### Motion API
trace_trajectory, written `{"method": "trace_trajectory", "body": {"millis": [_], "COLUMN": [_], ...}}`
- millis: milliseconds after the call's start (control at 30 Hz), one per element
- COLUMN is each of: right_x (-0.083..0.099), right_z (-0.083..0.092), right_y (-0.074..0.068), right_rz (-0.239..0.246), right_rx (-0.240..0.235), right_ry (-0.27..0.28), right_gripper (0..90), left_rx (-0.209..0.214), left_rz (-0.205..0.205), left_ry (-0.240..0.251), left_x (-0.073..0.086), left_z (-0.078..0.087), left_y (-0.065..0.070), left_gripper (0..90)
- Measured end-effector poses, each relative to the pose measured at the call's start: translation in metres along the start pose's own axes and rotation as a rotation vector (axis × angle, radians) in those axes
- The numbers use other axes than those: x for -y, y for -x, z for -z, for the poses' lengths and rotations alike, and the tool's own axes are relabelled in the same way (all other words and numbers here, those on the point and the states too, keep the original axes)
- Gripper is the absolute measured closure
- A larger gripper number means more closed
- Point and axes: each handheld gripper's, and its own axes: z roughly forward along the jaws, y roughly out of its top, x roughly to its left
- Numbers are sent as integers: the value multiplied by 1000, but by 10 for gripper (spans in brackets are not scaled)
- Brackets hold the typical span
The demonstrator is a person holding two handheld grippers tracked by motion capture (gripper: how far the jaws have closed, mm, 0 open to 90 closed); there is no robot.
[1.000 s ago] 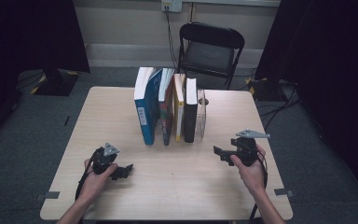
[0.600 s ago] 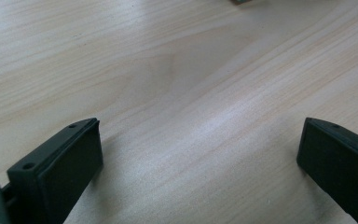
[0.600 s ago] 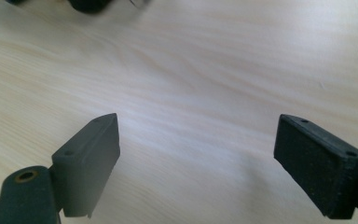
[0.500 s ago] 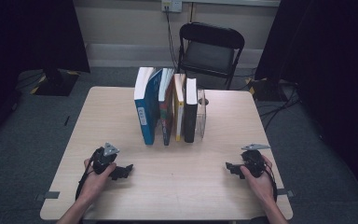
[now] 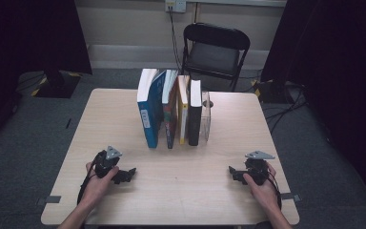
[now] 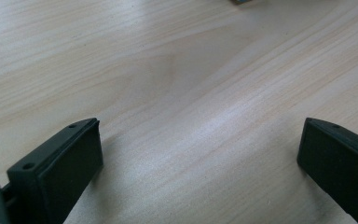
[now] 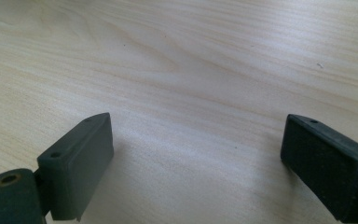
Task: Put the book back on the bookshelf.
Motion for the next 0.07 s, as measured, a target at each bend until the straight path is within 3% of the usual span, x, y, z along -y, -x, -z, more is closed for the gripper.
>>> {"method": "trace_trajectory", "body": {"millis": [67], "right_x": [0], "right_z": [0], "right_y": [0], "right_rz": [0], "right_rx": [0], "right_ry": [0], "right_gripper": [90], "left_rx": [0], "left_rz": [0], "left_ry": [0], "left_x": [0], "left_z": [0], "left_y": [0], "left_gripper": [0]}}
